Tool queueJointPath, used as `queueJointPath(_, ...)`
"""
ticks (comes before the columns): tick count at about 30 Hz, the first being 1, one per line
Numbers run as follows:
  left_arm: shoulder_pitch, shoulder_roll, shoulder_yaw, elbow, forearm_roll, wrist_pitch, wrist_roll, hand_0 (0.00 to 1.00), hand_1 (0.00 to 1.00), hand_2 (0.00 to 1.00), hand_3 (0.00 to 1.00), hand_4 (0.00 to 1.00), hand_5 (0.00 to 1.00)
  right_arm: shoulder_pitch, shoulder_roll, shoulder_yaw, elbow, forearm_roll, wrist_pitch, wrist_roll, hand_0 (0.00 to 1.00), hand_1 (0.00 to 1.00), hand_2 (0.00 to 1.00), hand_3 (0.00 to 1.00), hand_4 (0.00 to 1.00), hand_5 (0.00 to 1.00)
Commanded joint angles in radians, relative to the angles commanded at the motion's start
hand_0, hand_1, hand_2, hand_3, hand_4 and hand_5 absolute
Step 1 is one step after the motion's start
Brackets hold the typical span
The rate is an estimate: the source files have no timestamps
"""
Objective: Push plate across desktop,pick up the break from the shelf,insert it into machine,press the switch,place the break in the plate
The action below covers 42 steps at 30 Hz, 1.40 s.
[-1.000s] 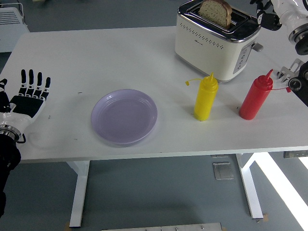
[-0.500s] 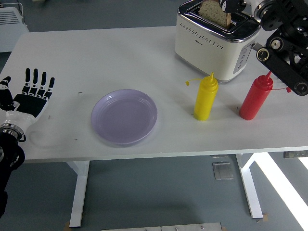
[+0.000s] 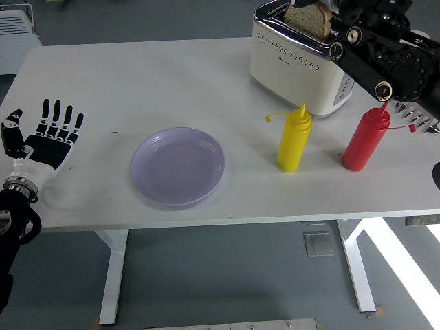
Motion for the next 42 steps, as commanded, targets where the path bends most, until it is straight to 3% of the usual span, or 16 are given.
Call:
queueJointPath(10,-0.002,0.003,0.012,-0.002,0.008,0.002,-0.008,0.785,0.711,0.664,0.665,0.589,0.92,0.022,0.068,-0.077,-0.232,0.085,-0.008,0.033,0.686,0.707,0.722,0.71,0.699,0.179)
queueJointPath(17,-0.008,0.006,0.022,-0.001,0.005,0.003,-0.009,0.784,0.711,0.664,0.665,0.592,0.917,0.036,0.094,-0.123,-0.338,0.148,-0.008,0.04,0.681,0.706,0.722,0.711,0.704,0.185)
queueJointPath(42,-0.019,0.005,0.022,0.0,-0.003,0.004,-0.011,0.787,0.712,0.664,0.661,0.584,0.899,0.029,0.148,-0.201,-0.331,0.221,-0.03,0.041,0.592,0.652,0.701,0.7,0.708,0.209)
